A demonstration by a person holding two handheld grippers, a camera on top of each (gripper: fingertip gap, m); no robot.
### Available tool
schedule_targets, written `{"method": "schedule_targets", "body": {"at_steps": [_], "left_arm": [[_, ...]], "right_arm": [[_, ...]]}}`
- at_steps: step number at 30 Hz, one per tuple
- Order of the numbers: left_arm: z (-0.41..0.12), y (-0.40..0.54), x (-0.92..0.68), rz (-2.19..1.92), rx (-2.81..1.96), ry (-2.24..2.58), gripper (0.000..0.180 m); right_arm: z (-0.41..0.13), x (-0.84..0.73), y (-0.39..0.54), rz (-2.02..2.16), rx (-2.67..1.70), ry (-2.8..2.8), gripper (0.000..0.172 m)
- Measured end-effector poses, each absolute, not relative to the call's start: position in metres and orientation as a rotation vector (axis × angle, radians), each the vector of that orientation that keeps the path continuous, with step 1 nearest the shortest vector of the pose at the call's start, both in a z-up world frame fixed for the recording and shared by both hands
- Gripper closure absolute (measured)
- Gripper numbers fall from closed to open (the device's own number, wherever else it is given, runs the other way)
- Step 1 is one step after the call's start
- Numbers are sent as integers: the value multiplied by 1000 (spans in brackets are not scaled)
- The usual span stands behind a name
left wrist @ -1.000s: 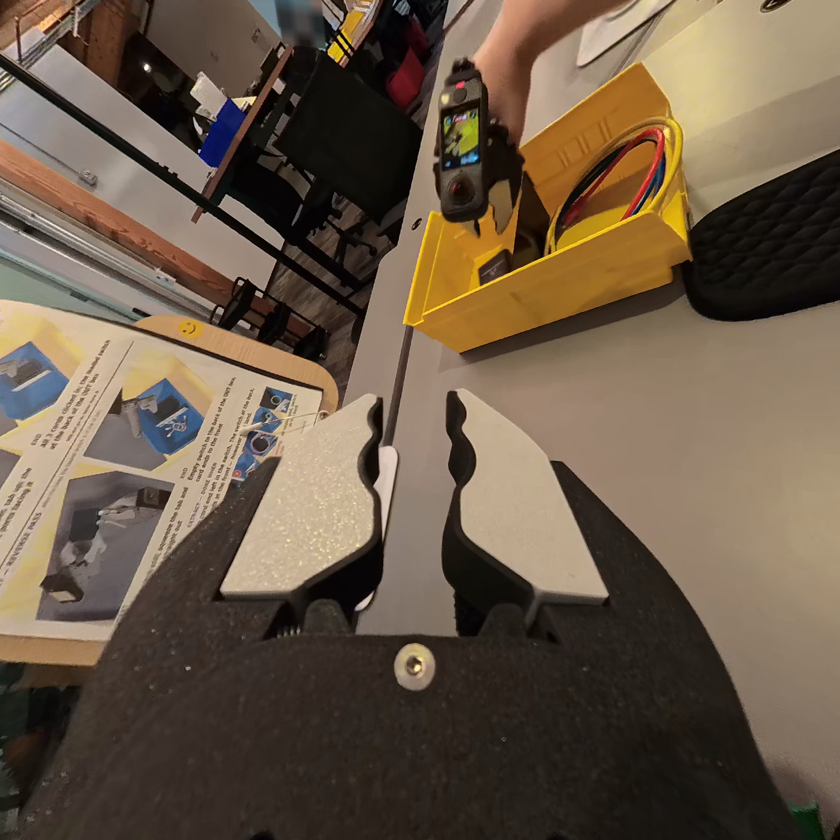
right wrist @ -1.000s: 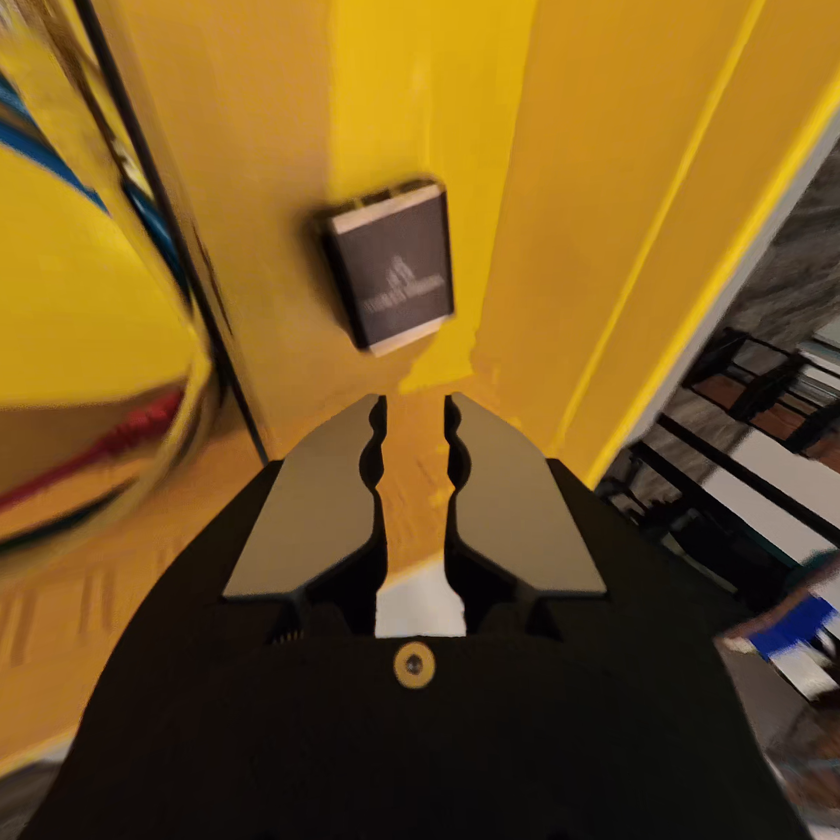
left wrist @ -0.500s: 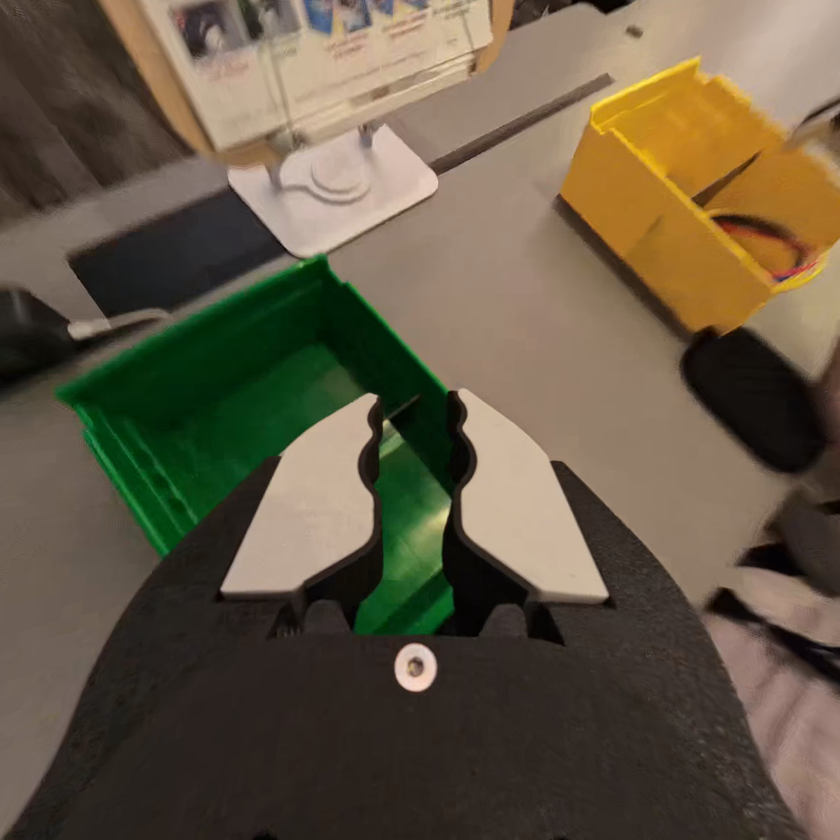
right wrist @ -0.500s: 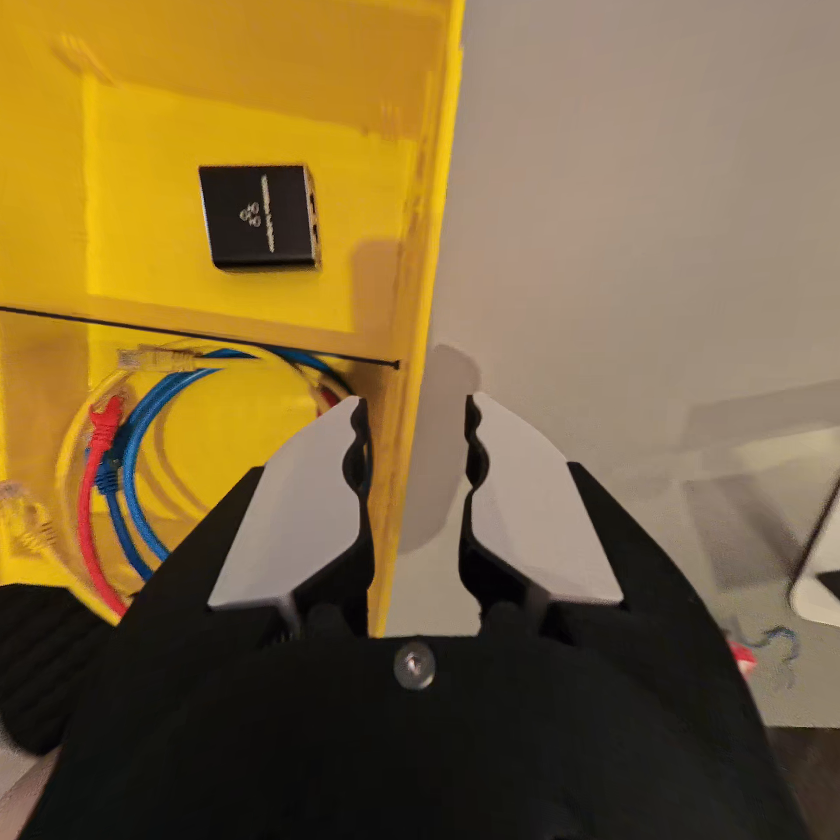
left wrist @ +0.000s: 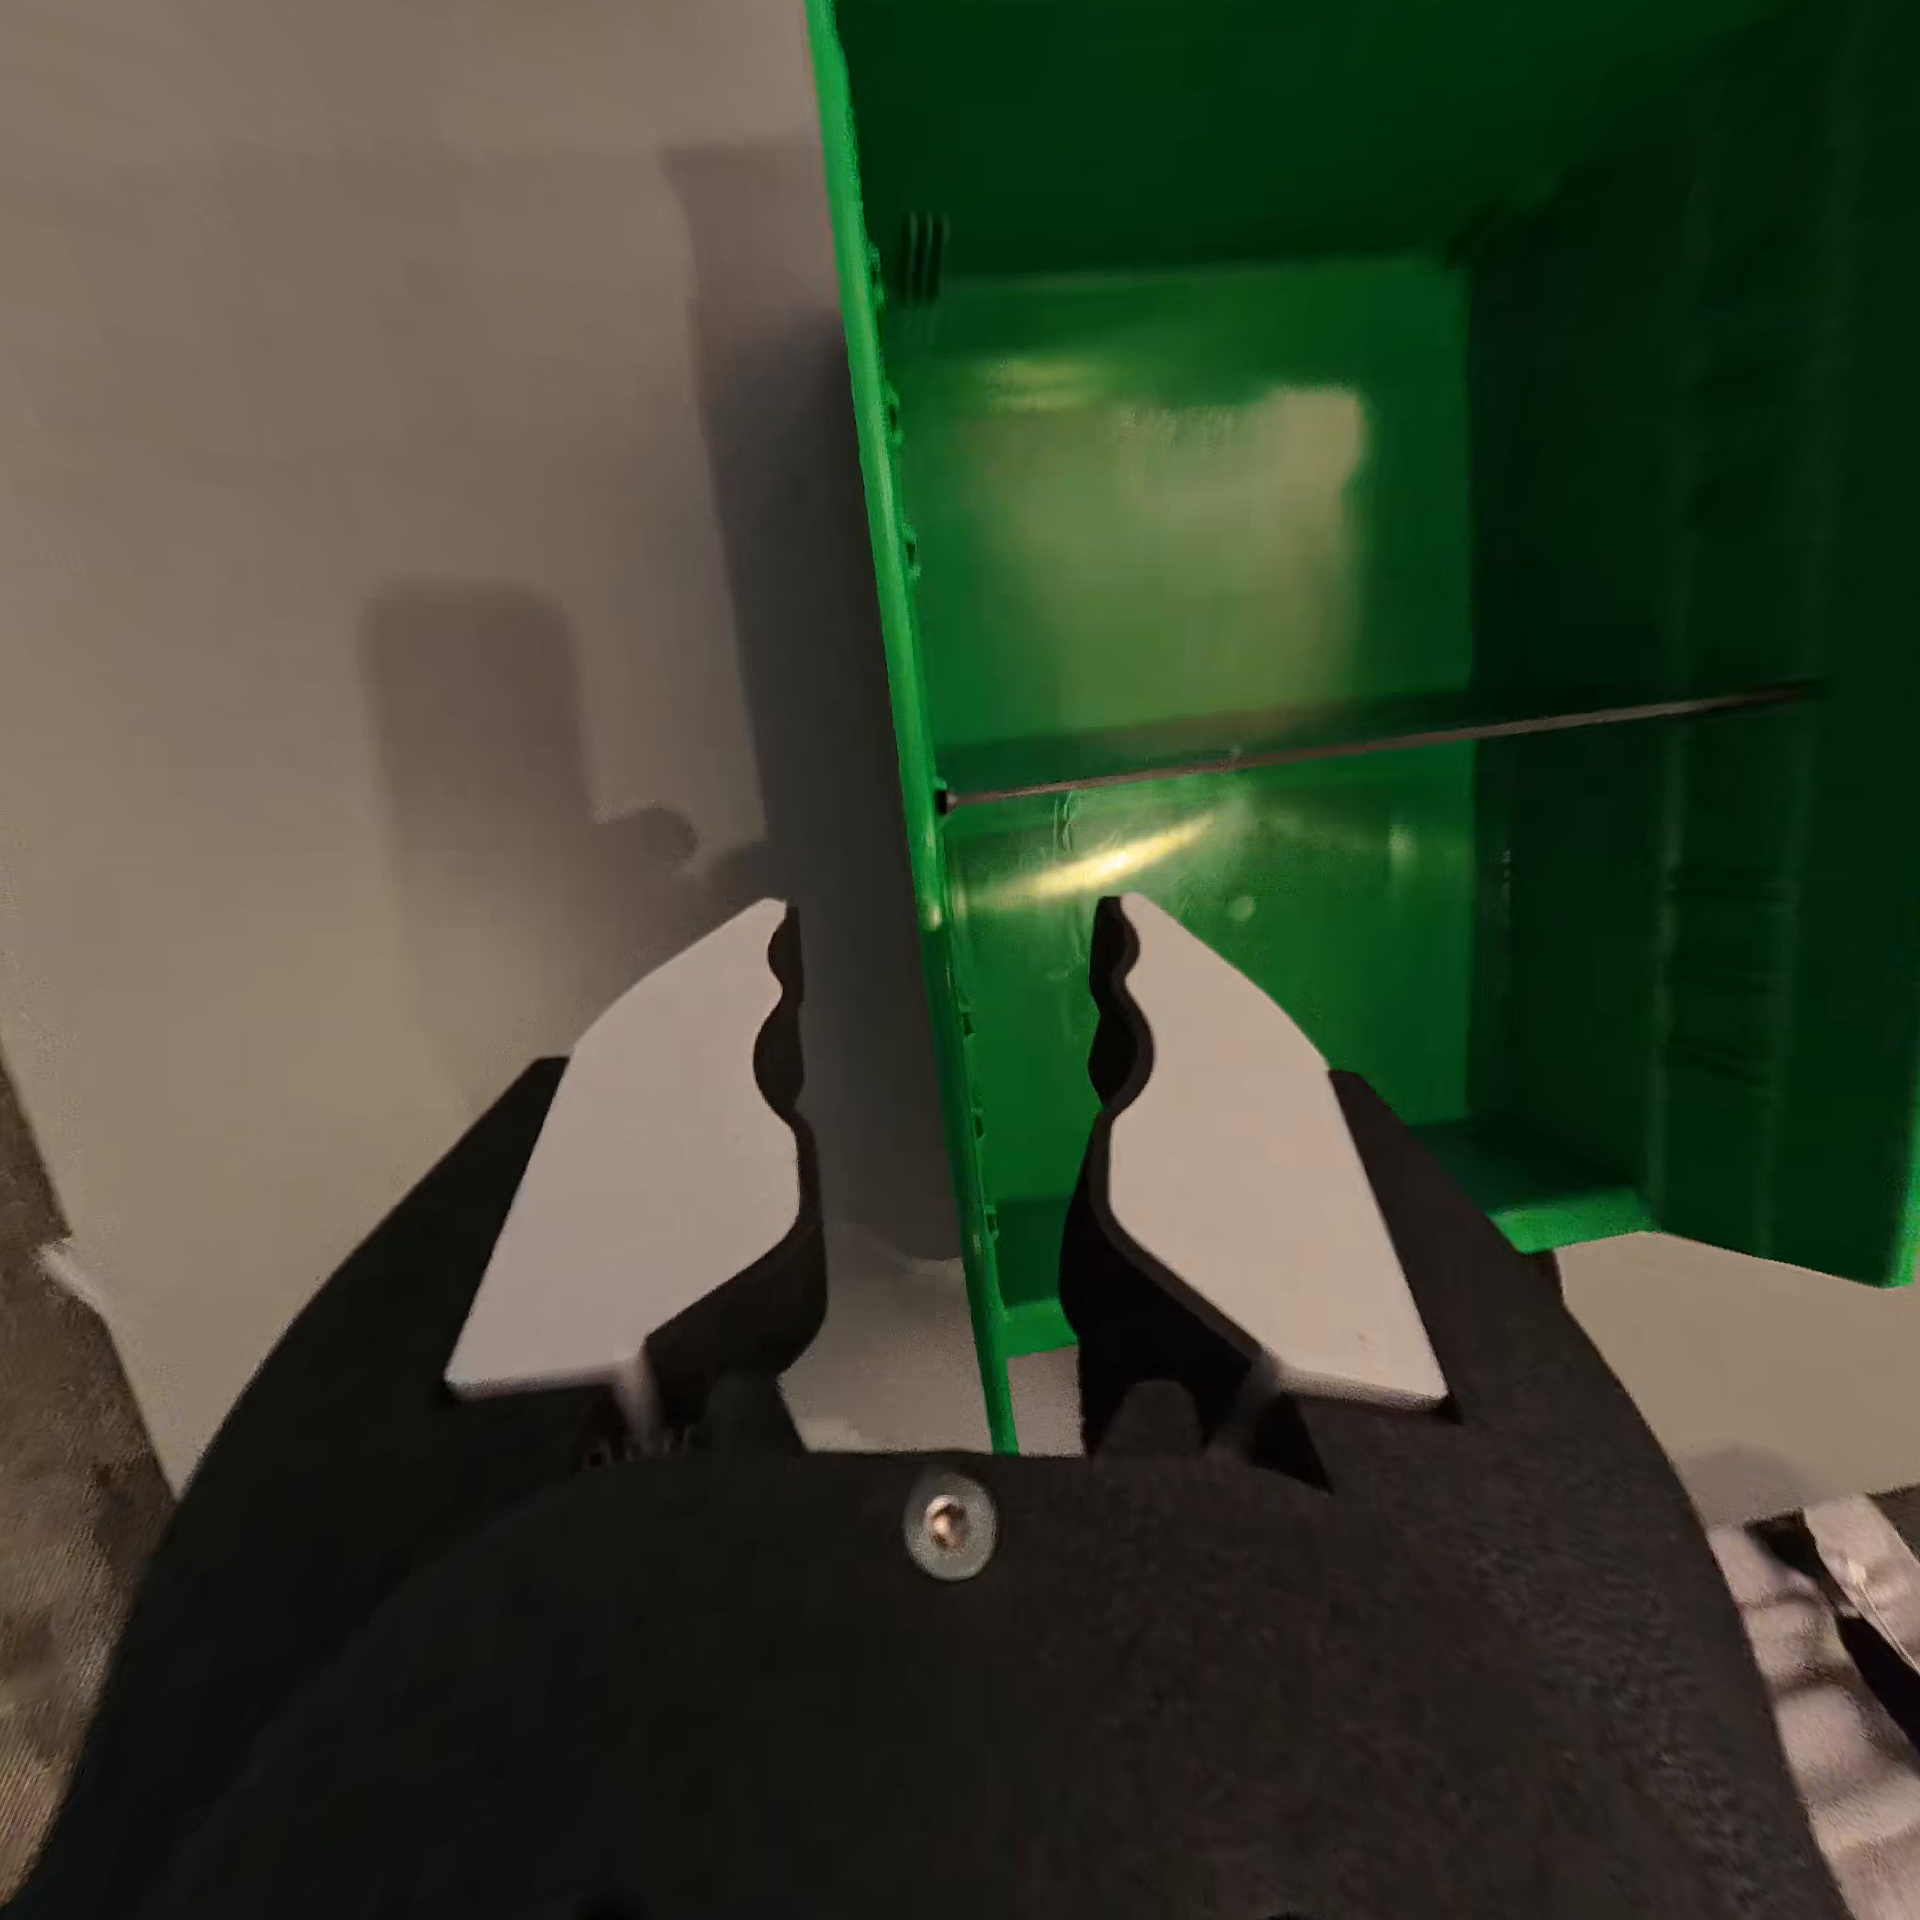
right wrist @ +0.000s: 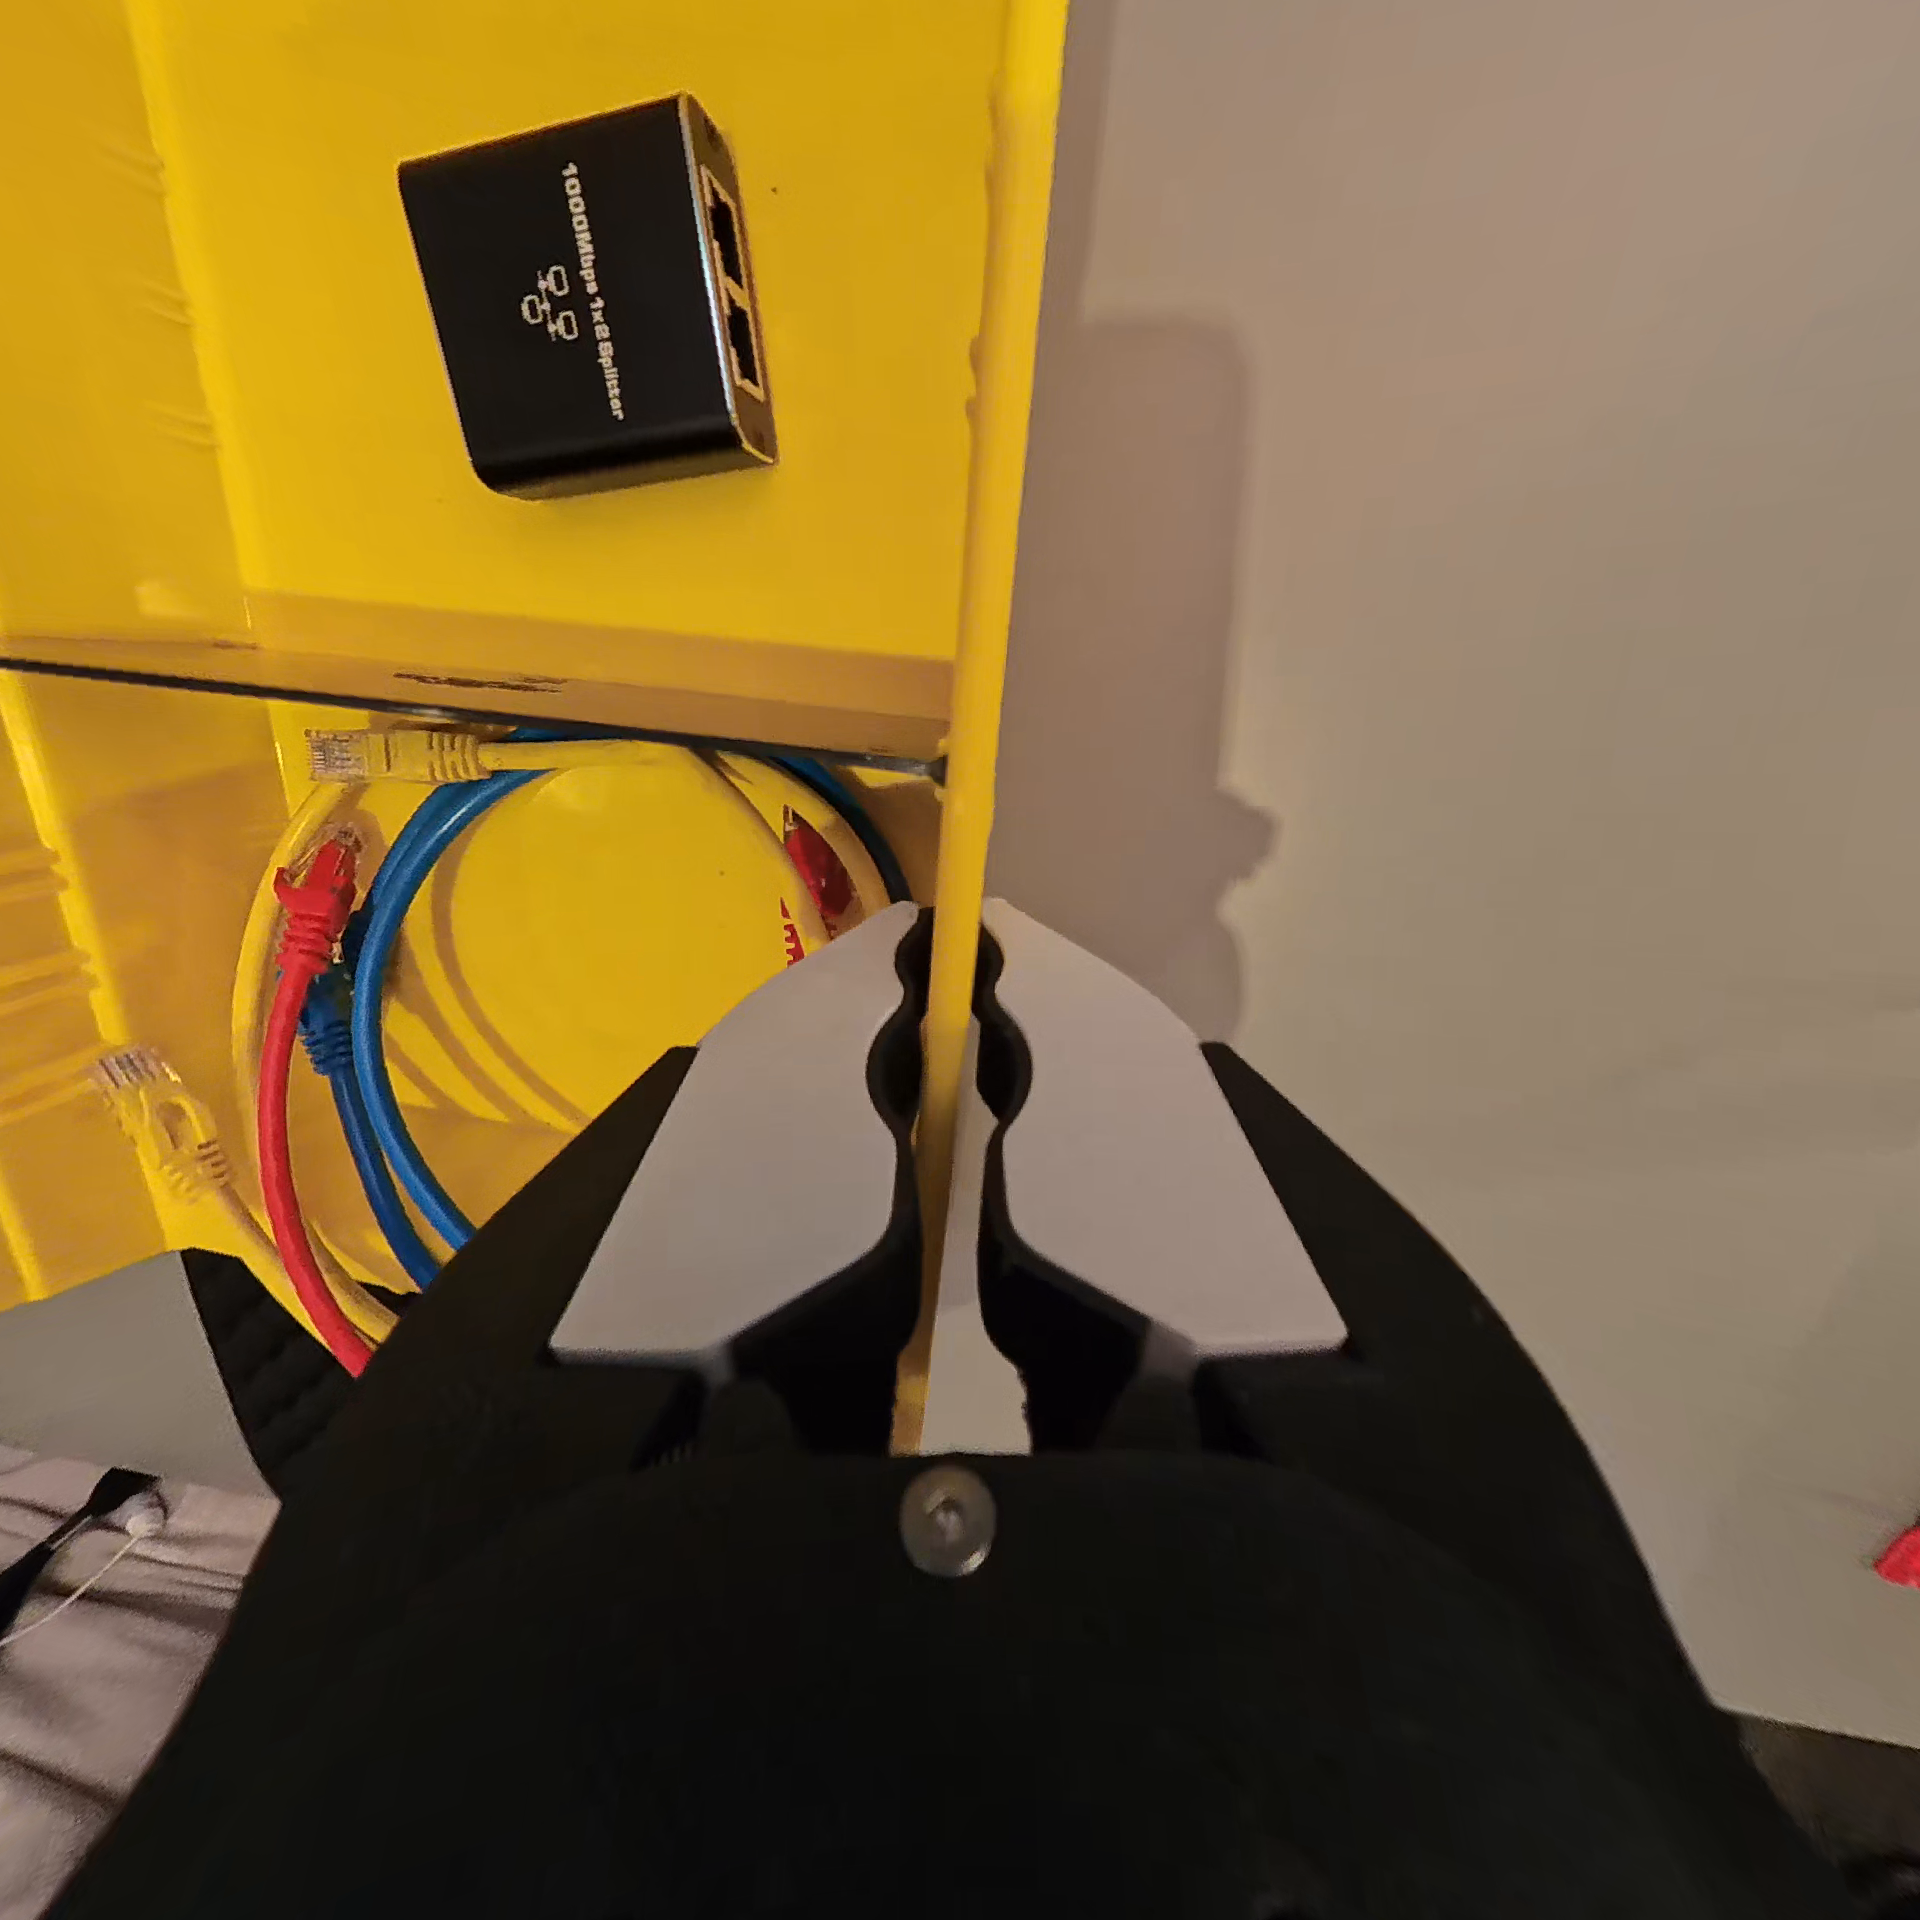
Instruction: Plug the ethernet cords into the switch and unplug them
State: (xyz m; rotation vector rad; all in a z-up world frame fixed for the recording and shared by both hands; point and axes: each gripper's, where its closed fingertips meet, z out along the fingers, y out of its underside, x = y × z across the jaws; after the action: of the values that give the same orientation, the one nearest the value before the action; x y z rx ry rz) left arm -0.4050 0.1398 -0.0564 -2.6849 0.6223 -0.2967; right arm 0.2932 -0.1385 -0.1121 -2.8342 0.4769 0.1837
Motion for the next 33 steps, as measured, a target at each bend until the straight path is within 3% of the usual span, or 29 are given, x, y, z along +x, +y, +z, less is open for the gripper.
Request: {"method": "schedule_targets", "body": {"at_steps": [7, 12, 26, 33], "left_arm": [[-95, 130, -401, -419, -2856, 664, 172], [-95, 122, -393, -558, -2894, 646, 168], [-101, 107, -330, -427, -2938, 900, 170], [-114, 84, -316, -508, -3043, 957, 162]], "right_arm": [[-114, 247, -120, 242, -2949, 408, 165], [-117, 195, -96, 408, -3005, 380, 162], [-126, 139, -63, 208, -3133, 194, 163], [-126, 123, -47, 211, -3101, 91, 163]]}}
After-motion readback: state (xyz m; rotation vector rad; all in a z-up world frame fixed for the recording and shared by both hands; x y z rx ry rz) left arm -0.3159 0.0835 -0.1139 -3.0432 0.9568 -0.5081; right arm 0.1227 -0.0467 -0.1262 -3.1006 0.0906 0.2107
